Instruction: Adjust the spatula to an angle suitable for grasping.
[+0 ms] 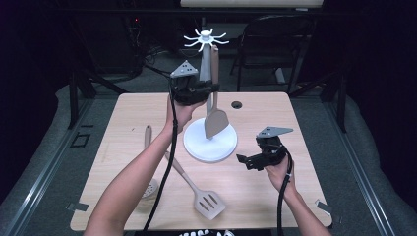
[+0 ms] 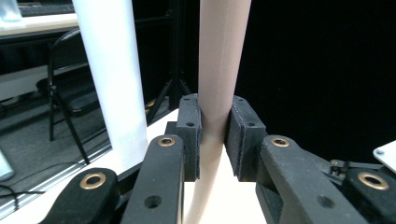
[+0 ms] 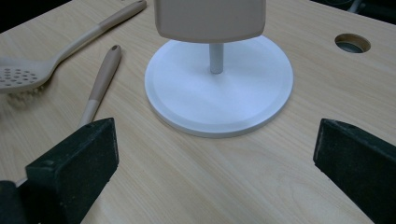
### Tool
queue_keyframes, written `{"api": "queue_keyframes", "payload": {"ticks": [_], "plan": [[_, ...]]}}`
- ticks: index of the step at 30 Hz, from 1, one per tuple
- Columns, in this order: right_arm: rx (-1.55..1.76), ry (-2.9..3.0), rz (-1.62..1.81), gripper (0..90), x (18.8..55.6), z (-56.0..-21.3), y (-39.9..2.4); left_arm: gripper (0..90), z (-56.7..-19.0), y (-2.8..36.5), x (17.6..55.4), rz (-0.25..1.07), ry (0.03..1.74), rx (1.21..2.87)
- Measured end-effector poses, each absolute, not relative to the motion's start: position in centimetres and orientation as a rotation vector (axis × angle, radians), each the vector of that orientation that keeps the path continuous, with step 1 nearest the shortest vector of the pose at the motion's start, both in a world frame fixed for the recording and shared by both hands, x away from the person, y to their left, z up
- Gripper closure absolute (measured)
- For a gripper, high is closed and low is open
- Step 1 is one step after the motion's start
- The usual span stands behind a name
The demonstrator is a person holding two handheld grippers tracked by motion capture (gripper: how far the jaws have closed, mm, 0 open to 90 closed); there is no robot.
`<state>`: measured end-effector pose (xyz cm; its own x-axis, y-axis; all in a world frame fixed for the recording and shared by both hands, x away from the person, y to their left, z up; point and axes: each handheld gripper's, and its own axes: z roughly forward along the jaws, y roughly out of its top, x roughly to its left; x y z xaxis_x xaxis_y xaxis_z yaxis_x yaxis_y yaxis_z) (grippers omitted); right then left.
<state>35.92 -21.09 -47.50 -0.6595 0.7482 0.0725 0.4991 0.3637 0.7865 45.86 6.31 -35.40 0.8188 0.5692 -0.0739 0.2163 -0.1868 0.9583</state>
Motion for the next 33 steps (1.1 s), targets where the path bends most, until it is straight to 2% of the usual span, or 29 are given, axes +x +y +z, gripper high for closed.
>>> {"api": "queue_keyframes", "payload": {"ticks": [16,26,30,32,33], "plan": [[1.097,2.342,1.17,0.0,36.0,-47.6,-20.9,75.8,-35.3,6.6,46.0,0.363,0.605,1.776],[1.099,2.343,1.167,0.0,35.9,-47.7,-20.8,70.3,-35.4,7.1,46.1,0.35,0.629,1.776],[1.095,2.346,1.165,0.0,36.0,-47.7,-20.8,63.0,-35.3,7.3,45.9,0.345,0.642,1.783],[1.097,2.343,1.165,0.0,36.0,-47.7,-20.8,53.8,-35.2,7.5,45.8,0.338,0.657,1.785],[1.097,2.343,1.165,0.0,36.0,-47.7,-20.8,53.8,-35.2,7.6,45.7,0.339,0.66,1.785]]}}
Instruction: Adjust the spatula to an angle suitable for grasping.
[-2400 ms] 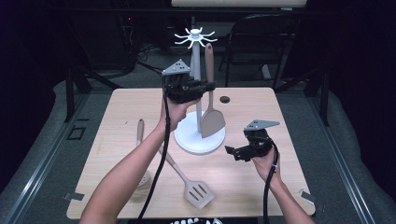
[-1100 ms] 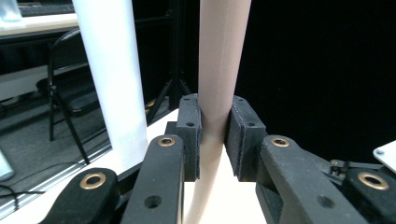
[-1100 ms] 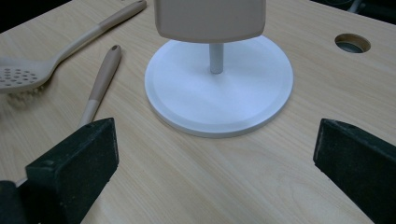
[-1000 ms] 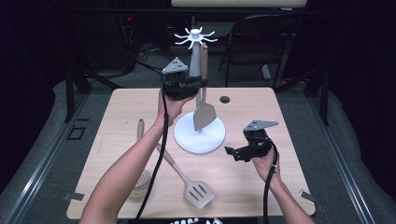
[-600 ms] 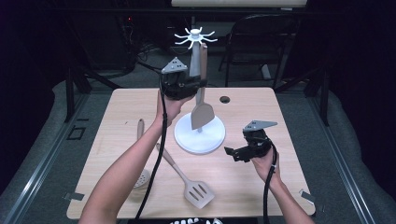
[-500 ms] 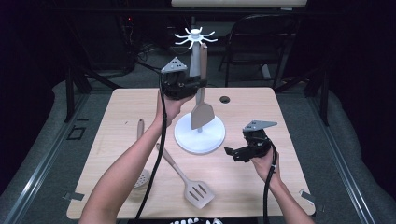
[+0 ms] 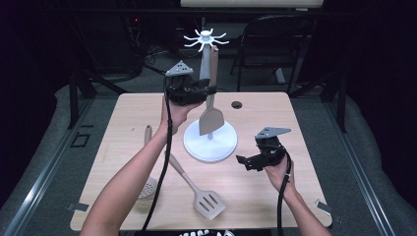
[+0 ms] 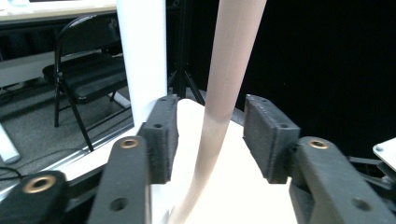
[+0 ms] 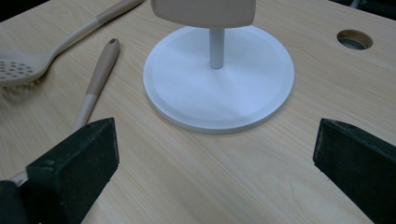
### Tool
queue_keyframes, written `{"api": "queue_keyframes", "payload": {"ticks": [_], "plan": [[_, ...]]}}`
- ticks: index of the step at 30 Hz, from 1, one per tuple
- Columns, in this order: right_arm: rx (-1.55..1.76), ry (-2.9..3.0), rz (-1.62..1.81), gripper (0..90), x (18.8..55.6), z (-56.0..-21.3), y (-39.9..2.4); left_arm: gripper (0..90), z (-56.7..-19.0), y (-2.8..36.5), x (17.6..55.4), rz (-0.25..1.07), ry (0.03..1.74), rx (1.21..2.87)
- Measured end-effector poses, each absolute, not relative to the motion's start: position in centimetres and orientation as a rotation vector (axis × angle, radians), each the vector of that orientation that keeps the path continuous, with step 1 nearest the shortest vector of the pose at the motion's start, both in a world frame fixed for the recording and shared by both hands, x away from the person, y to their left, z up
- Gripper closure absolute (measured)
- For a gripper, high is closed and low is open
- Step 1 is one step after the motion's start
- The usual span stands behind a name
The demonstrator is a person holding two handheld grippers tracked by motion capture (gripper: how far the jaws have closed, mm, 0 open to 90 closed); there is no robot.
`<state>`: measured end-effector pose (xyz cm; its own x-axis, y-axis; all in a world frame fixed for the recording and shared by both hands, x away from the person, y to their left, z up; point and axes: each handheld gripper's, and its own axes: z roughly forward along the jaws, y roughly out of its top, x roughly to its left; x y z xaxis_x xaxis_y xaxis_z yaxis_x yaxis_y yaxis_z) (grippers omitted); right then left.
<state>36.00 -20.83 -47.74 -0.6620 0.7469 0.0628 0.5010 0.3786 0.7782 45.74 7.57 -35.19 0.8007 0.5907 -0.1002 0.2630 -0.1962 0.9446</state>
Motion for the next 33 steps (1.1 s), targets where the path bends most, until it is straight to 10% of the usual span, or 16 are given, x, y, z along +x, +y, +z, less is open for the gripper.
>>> {"api": "queue_keyframes", "payload": {"ticks": [14,33], "plan": [[1.126,2.413,1.005,0.0,37.1,-49.5,-20.7,16.0,-33.9,9.5,44.4,0.448,0.674,1.848],[1.098,2.454,0.863,0.0,37.3,-50.2,-20.5,12.6,-30.8,10.8,43.3,0.496,0.66,1.842]]}}
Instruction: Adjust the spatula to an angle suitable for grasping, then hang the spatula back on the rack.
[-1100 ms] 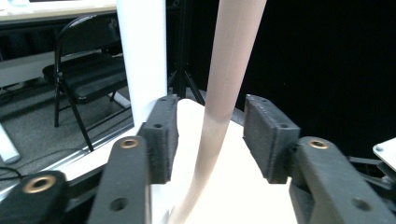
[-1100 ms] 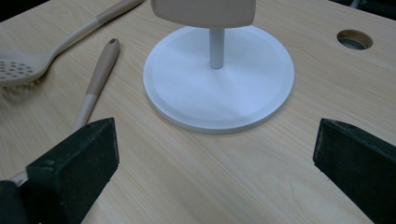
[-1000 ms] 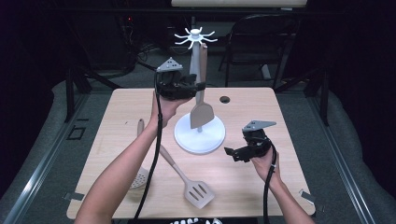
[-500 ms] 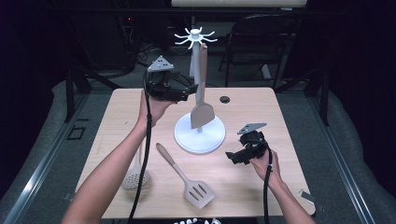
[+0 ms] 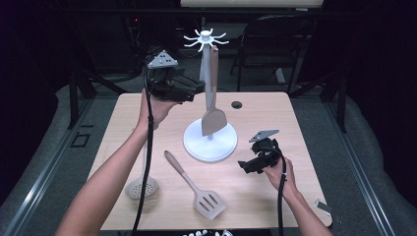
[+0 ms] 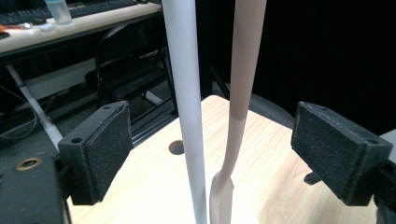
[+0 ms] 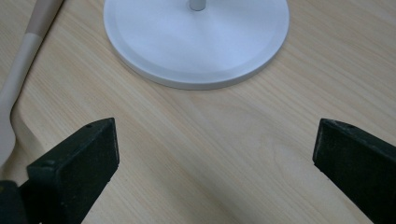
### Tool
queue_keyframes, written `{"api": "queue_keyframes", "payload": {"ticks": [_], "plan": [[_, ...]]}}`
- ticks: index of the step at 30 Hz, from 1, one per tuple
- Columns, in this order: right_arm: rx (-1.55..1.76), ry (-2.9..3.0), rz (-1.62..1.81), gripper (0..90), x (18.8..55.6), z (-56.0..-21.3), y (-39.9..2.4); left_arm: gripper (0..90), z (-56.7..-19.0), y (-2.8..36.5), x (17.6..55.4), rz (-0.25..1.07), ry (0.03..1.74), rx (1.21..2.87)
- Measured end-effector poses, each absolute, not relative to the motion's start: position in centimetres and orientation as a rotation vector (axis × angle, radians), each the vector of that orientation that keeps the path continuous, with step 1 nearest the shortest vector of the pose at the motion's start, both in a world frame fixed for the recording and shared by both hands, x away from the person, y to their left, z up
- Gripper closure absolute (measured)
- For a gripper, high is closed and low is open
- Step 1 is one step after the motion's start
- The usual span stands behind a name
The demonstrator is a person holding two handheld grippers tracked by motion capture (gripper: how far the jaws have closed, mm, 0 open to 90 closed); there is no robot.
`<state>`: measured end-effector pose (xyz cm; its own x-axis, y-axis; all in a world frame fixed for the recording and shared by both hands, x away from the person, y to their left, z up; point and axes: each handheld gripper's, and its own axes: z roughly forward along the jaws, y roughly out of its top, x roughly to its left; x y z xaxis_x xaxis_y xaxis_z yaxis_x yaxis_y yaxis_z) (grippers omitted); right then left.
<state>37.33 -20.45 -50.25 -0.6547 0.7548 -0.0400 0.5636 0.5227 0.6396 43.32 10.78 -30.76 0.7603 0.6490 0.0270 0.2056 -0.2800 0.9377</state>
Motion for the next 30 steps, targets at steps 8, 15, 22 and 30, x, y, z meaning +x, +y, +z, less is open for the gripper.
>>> {"api": "queue_keyframes", "payload": {"ticks": [8,15,22,30], "plan": [[1.118,2.452,0.864,1.4,37.4,-50.5,-20.7,18.5,-29.1,11.1,43.1,0.534,0.646,1.802],[1.111,2.455,0.858,1.6,37.3,-50.4,-20.7,47.2,-28.1,11.2,42.6,0.593,0.612,1.761],[1.097,2.47,0.826,3.9,37.3,-50.4,-20.4,76.2,-26.7,10.7,42.4,0.645,0.597,1.729],[1.075,2.487,0.82,3.9,37.4,-50.4,-20.2,87.9,-25.5,10.5,42.9,0.71,0.635,1.718]]}}
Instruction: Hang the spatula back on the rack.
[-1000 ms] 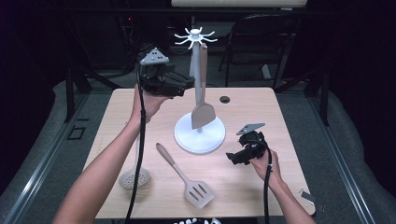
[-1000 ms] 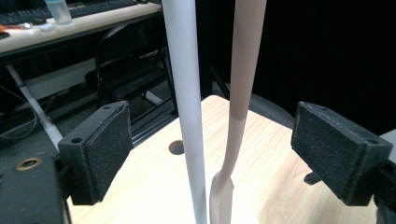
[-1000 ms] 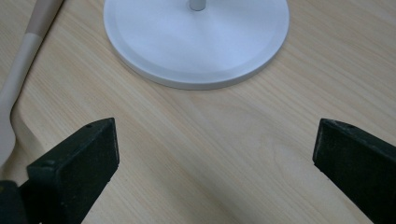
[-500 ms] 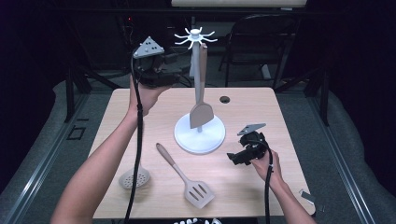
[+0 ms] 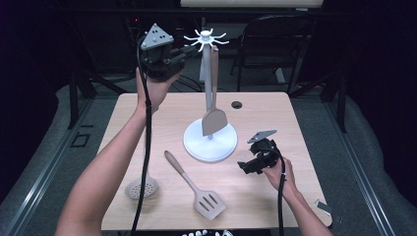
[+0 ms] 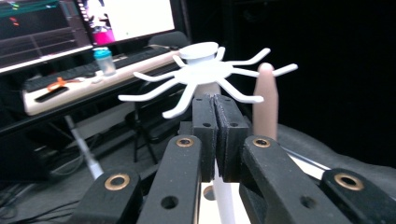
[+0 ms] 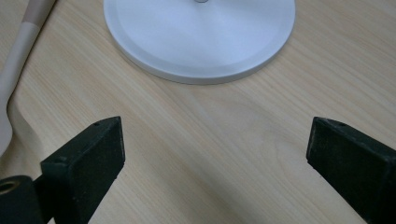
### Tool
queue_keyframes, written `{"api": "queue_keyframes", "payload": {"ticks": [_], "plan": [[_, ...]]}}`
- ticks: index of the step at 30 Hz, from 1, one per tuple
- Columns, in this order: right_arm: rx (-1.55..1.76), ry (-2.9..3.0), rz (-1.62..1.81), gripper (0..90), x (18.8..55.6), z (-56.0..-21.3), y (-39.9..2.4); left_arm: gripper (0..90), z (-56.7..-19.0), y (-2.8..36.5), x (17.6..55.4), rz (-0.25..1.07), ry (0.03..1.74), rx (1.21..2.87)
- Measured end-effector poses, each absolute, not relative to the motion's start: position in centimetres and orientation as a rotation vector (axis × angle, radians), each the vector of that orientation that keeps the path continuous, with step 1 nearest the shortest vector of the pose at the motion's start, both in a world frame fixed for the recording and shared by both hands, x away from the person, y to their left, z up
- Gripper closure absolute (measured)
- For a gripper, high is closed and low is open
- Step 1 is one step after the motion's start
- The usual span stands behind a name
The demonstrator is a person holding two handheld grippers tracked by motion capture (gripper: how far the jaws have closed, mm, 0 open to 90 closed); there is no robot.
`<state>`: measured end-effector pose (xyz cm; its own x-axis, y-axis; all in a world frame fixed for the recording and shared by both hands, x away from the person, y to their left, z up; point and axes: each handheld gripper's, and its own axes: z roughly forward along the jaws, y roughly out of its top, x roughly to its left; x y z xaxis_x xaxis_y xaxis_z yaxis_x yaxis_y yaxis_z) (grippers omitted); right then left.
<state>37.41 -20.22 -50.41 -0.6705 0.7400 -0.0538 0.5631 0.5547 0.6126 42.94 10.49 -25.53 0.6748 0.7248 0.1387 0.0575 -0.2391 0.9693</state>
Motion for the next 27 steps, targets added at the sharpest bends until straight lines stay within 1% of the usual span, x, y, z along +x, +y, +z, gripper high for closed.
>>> {"api": "queue_keyframes", "payload": {"ticks": [21,27], "plan": [[1.069,2.485,0.817,4.2,37.4,-50.3,-20.1,89.8,-25.3,10.5,44.6,0.74,0.692,1.716],[1.059,2.496,0.809,4.2,37.3,-50.3,-19.9,89.7,-25.4,11.0,44.4,0.729,0.696,1.686]]}}
